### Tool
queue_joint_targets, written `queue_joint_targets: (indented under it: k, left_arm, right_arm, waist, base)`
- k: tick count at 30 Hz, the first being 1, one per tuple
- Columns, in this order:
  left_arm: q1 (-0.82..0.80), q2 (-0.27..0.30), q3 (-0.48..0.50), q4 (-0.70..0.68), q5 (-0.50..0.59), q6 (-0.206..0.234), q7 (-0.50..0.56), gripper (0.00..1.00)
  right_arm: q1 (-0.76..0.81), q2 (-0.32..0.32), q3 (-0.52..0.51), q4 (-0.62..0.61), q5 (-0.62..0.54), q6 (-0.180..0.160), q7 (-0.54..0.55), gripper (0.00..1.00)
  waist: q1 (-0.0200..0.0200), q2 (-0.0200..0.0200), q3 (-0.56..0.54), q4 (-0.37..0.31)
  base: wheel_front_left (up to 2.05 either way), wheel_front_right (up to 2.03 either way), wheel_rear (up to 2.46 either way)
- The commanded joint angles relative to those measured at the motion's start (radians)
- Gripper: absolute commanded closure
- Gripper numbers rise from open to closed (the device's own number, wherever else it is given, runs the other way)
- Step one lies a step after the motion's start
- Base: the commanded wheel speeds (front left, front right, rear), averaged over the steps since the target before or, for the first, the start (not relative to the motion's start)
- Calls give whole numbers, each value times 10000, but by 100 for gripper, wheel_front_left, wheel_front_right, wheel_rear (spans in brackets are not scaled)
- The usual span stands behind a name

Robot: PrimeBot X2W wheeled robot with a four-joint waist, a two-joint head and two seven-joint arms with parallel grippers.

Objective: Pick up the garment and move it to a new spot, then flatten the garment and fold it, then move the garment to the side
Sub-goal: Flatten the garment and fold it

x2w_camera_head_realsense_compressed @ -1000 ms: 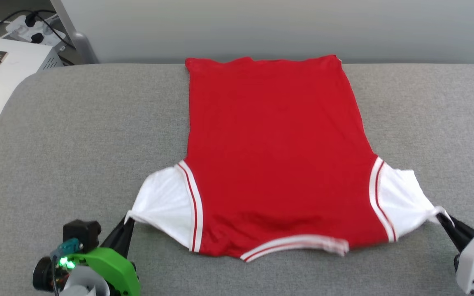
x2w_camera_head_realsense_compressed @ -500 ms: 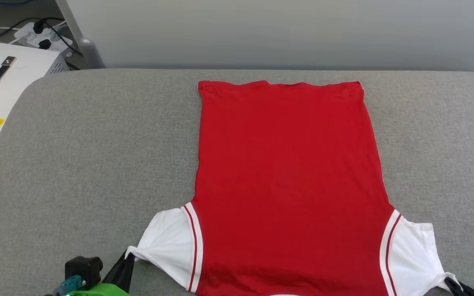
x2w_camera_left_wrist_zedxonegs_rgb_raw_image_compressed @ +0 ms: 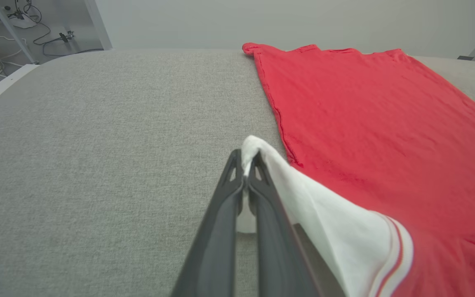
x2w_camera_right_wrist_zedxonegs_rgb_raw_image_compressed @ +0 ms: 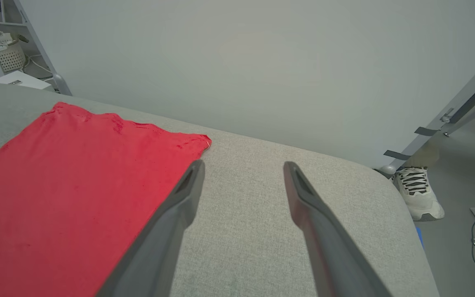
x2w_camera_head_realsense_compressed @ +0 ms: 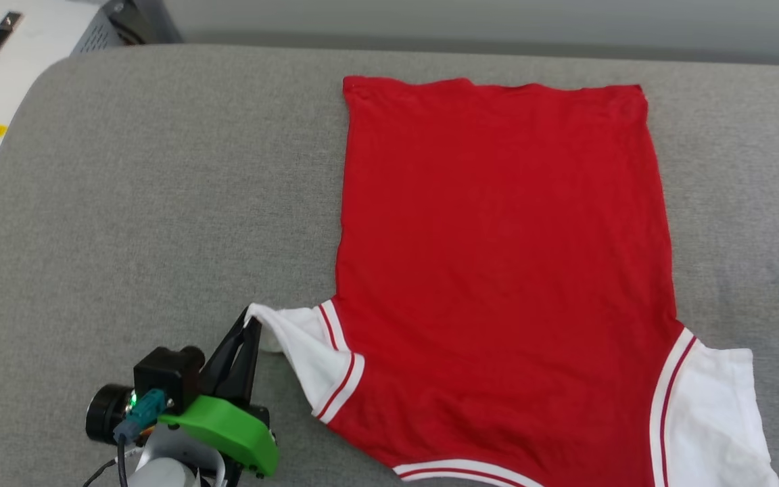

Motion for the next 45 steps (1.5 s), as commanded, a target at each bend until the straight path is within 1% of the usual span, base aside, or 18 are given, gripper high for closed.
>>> queue_joint_targets:
  k: [1,3,5,11,13,15,17,19,24,28,31,32,33,36,38,40,42,45]
  left_arm:
    - [-275,-63,-28,-145,197,60,-10,100]
    - [-518,-154,-114,-291,357,43,-6,100]
    - [-760,-273,-181,-380,493,18,-8,100]
    - [-1372,-767,-309,-424,792,-84,-32,100]
    - [-1559,-928,-303,-441,900,-127,-43,100]
    - [-1727,-1101,-281,-477,1001,-183,-52,100]
    - [-1874,-1265,-256,-501,1098,-261,-60,100]
    - [-1991,-1421,-217,-513,1195,-332,-65,100]
    - [-2157,-1742,-3,-517,1502,-447,-71,100]
    - [-2149,-1910,168,-408,1739,-565,-72,100]
    - [-2122,-1984,297,-305,1877,-666,-72,100]
    - [-2107,-1994,357,-276,1911,-675,-72,100]
    - [-2078,-1997,412,-228,1943,-700,-73,100]
    - [-1968,-1984,532,-119,2012,-767,-73,100]
    - [-1849,-2001,664,-106,2066,-754,-73,100]
    - [-1696,-1983,748,-49,2097,-757,-73,100]
    - [-1469,-1905,867,16,2095,-726,-73,100]
    - [-1050,-1737,1040,104,2037,-658,-73,100]
  right_arm:
    - [-698,10,-24,-92,112,-9,395,0]
    - [-1828,-145,162,5,73,-9,1169,0]
    - [-3030,-208,474,381,66,-9,2058,0]
    - [-6359,-184,1896,2323,356,-9,6213,0]
    - [-7236,-93,2156,3021,266,-9,7295,0]
    - [-7976,0,2334,3638,-66,-9,7984,0]
    - [-8520,150,2449,4208,-382,-9,8435,0]
    - [-8918,351,2466,4717,-673,-9,8626,0]
    - [-9078,679,2652,5549,-1098,-9,8462,0]
    - [-8512,505,3069,5914,-1178,-9,8454,0]
    - [-8210,375,3216,5978,-903,-9,8549,0]
    - [-8182,333,3263,5944,-854,-9,8537,55]
    - [-8189,308,3276,5902,-775,-9,8478,100]
    - [-8336,292,3321,5724,-643,-9,8049,100]
    - [-8551,452,3078,5709,-394,-9,7453,100]
    - [-8635,470,3134,5593,-288,-9,6895,100]
    - [-8528,372,3385,5464,-147,-9,6449,100]
    - [-8033,-9,3944,5070,205,-9,5827,100]
  waist:
    - [1,-1,926,657]
    - [1,-1,1290,887]
    - [1,-1,1653,1118]
    - [1,-1,2693,1850]
    - [1,-1,3026,2046]
    - [1,-1,3356,2247]
    - [1,-1,3653,2424]
    - [1,-1,3921,2570]
    - [1,-1,4330,2755]
    - [1,-1,4419,2737]
    - [1,-1,4330,2661]
    - [1,-1,4274,2631]
    - [1,-1,4196,2587]
    - [1,-1,3885,2426]
    - [1,-1,3569,2288]
    - [1,-1,3196,2133]
    - [1,-1,2757,1891]
    - [1,-1,2059,1489]
  base:
    - [0,0,0]
    - [0,0,0]
    - [0,0,0]
    - [0,0,0]
    - [0,0,0]
    - [0,0,0]
    - [0,0,0]
    - [0,0,0]
    - [0,0,0]
    - [0,0,0]
    - [0,0,0]
    - [0,0,0]
    - [0,0,0]
    - [0,0,0]
    - [0,0,0]
    - [0,0,0]
    - [0,0,0]
    - [0,0,0]
